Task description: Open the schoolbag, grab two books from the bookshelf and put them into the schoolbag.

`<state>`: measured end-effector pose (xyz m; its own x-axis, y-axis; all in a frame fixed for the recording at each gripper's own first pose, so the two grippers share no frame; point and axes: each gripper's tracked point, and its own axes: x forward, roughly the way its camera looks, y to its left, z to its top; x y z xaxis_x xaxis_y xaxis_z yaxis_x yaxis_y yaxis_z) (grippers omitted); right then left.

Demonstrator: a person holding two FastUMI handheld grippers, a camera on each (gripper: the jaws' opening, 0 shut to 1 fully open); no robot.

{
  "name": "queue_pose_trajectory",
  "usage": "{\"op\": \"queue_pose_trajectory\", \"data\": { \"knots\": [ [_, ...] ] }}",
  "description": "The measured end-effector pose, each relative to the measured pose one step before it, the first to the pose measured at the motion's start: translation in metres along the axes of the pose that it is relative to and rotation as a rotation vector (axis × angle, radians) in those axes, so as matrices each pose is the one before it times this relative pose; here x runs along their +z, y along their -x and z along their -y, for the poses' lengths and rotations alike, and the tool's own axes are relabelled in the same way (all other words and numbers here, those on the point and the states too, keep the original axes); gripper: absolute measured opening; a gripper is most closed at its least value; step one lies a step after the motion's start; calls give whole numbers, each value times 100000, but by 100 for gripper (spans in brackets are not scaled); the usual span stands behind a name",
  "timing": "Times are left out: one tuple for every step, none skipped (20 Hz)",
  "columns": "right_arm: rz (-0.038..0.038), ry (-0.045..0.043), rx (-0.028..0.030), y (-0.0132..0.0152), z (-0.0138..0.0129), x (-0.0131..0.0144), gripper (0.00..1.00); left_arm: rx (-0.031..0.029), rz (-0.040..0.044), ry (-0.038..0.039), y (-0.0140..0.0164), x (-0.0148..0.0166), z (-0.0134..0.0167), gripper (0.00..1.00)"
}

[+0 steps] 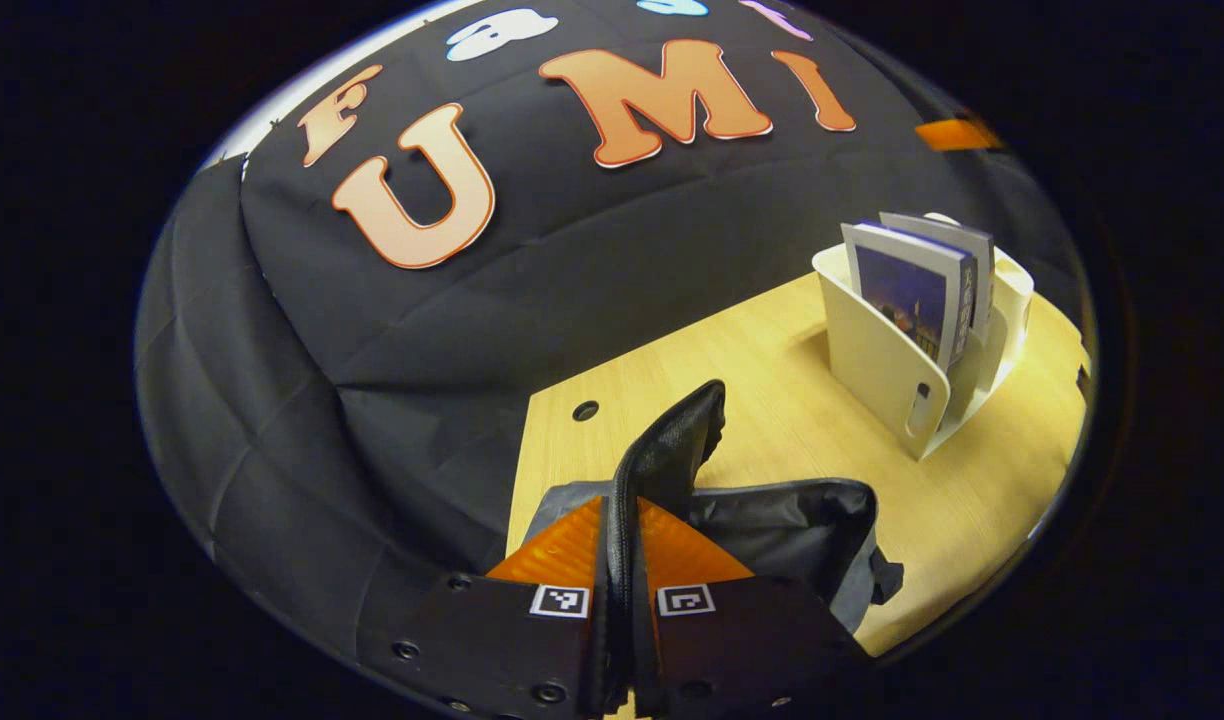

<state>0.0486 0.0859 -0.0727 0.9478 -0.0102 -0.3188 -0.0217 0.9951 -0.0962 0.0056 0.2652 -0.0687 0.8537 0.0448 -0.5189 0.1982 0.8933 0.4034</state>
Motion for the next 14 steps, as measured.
{"op": "queue_pose_trajectory", "data": {
  "knots": [
    [-2705,743,-623,-337,-130,-372,95,-3015,241,1519,247,191,-342,11],
    [-3621,1496,-939,-370,-199,-437,96,-2985,237,1811,-28,175,-229,11],
    [-2348,1512,-566,-217,-244,-165,96,-3545,-95,2303,4,190,-112,10],
    [-2389,1265,-446,-176,-213,-261,96,-1903,672,3116,-105,341,-436,2],
    [-2386,683,-288,-95,-212,-253,96,-2997,-1983,2713,-39,12,-237,8],
    [-2065,343,359,-124,-372,-87,96,-3311,-184,2861,40,-118,-245,8],
    [-1909,208,239,-305,-630,98,96,-3219,-694,2284,-46,97,-206,8],
    [-2348,681,315,-72,-535,-87,96,-3212,-878,2327,32,14,-172,7],
    [-1632,754,-972,-79,-278,-139,96,-3863,-1478,2477,112,156,-39,7],
    [-2055,1015,-257,-46,-347,-54,96,-3042,-701,2269,87,199,-151,6],
    [-2431,891,-816,-430,-361,-14,96,-2996,-1385,1264,18,198,-208,7],
    [-3012,1352,231,-406,-386,-176,96,-2234,-851,369,215,108,-376,6],
    [-2997,876,-174,-574,-514,-204,96,-1932,-391,-1195,42,213,-360,7],
    [-3513,1076,538,-328,-480,-271,96,-154,-614,-1709,21,219,-630,7]
  ]
}}
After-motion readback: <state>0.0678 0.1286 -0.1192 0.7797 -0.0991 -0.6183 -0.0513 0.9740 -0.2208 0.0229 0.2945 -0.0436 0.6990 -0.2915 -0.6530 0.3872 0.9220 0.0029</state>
